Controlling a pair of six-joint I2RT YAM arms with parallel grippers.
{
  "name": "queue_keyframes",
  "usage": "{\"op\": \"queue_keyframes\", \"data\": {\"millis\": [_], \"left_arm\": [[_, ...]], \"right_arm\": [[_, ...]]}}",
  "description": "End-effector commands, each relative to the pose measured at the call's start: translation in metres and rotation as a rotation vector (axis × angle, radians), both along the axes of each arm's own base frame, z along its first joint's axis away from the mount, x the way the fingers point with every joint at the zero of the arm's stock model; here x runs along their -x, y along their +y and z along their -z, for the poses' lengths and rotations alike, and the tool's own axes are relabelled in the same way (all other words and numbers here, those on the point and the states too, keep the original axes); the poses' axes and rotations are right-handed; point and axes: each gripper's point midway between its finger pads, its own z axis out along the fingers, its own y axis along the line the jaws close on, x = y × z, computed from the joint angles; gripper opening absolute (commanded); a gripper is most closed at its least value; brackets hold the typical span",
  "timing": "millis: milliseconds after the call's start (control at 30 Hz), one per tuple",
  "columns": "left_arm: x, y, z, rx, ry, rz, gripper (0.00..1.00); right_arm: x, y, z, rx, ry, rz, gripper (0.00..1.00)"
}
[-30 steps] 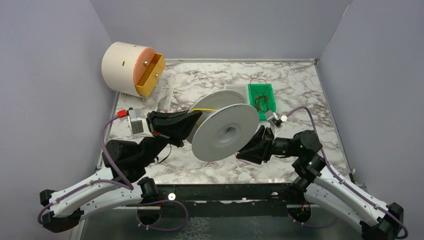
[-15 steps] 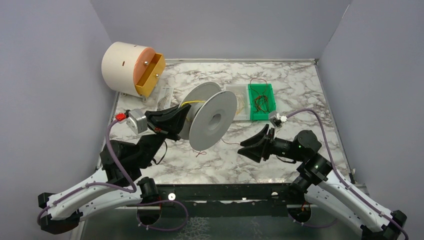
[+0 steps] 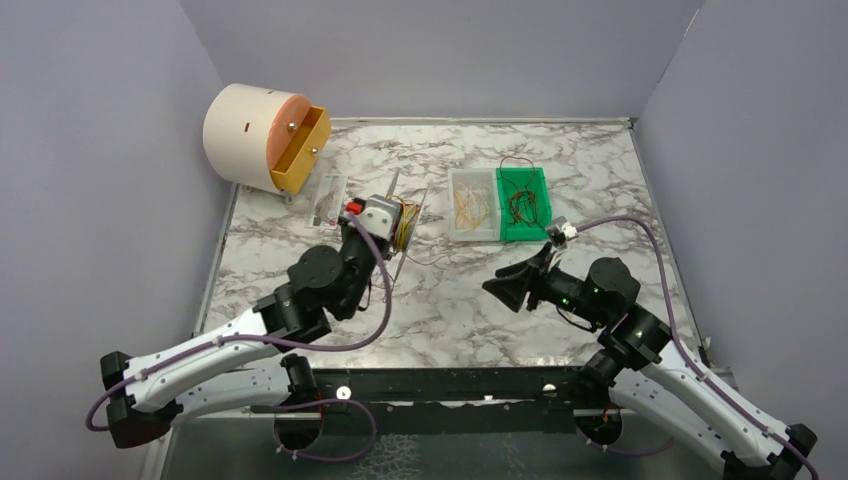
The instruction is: Wrap the cables
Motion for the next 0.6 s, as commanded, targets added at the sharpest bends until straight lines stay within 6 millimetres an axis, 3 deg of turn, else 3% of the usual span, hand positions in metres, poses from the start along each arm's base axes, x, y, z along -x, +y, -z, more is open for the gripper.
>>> {"op": "queue_keyframes", "data": {"millis": [0, 267, 567], "left_arm": [[-0.022, 0.030, -0.008, -0.146, -0.022, -0.271, 0.00], [-0.049, 0.014, 0.025, -0.474, -0.011, -0.426, 0.00], [-0.091, -0.005, 0.083, -0.761, 0.066, -0.526, 0.00]], "right_arm": [[-0.008, -0.007, -0.005, 0.014, -0.015, 0.059, 0.54], [-0.009, -0.009, -0.001, 0.015, -0.005, 0.080, 0.54], [-0.009, -0.016, 0.000, 0.021, 0.006, 0.109, 0.54]]}}
